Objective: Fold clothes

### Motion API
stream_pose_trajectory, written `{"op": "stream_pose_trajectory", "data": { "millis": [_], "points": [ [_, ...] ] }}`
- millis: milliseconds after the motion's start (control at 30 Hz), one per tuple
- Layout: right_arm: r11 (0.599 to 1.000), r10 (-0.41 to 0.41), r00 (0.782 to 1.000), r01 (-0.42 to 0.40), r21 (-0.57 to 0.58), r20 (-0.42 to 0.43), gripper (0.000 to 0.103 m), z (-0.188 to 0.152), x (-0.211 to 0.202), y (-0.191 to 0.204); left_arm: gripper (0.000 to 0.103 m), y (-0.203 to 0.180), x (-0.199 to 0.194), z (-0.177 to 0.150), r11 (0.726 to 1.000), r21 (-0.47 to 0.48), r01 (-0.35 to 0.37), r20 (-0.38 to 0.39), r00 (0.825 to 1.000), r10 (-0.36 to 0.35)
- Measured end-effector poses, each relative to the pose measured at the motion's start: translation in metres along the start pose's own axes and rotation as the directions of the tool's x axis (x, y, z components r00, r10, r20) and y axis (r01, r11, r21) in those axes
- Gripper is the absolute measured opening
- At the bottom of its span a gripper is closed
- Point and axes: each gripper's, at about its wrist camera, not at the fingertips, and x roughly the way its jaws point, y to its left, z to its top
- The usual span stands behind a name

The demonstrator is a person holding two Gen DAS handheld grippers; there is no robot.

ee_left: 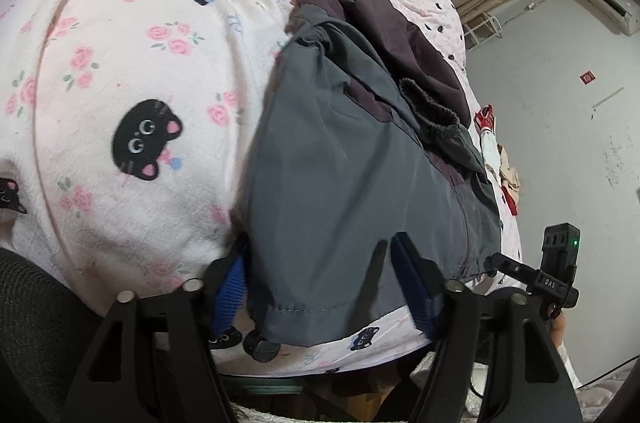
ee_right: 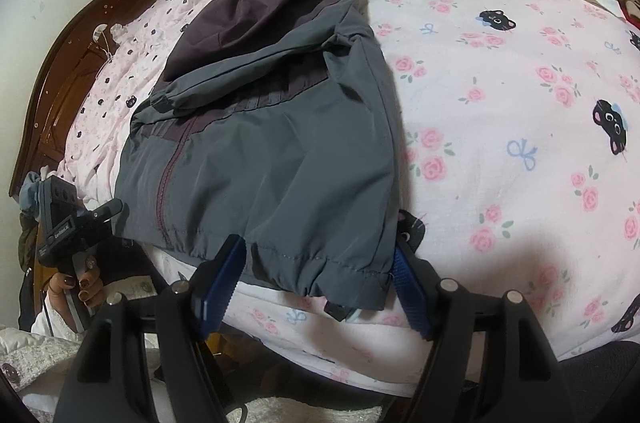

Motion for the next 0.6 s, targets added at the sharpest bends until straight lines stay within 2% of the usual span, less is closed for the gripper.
{"op": "stream_pose_trajectory", "data": {
  "millis": [67, 200, 267, 433, 600],
  "points": [
    [1.0, 0.008, 1.0, -0.008, 0.01, 0.003, 0.058, 0.0, 0.0, -0.001, 0.04, 0.005, -0.001, 0.0, 1.0, -0.024, -0.011, 0.003, 1.0, 0.011],
    [0.999, 0.038, 0.999, -0.038, 0.035, 0.007, 0.045, 0.001, 0.0, -0.005, 0.032, 0.008, -0.002, 0.001, 0.999, -0.042, -0.014, 0.004, 1.0, 0.014],
    [0.998, 0.047, 0.999, -0.048, 0.031, 0.014, 0.035, 0.001, -0.001, -0.004, 0.023, 0.005, -0.004, 0.0, 0.999, -0.031, -0.022, 0.013, 1.0, 0.022],
    [0.997, 0.072, 0.997, -0.072, 0.023, 0.032, 0.022, 0.002, -0.005, 0.0, 0.005, 0.0, -0.011, 0.002, 1.0, -0.009, 0.002, 0.036, 0.999, -0.002],
    [0.995, 0.096, 0.994, -0.097, 0.014, 0.05, 0.016, 0.002, -0.008, 0.003, 0.004, -0.01, -0.018, 0.005, 0.999, 0.025, 0.025, 0.058, 0.998, -0.026]
  ]
}}
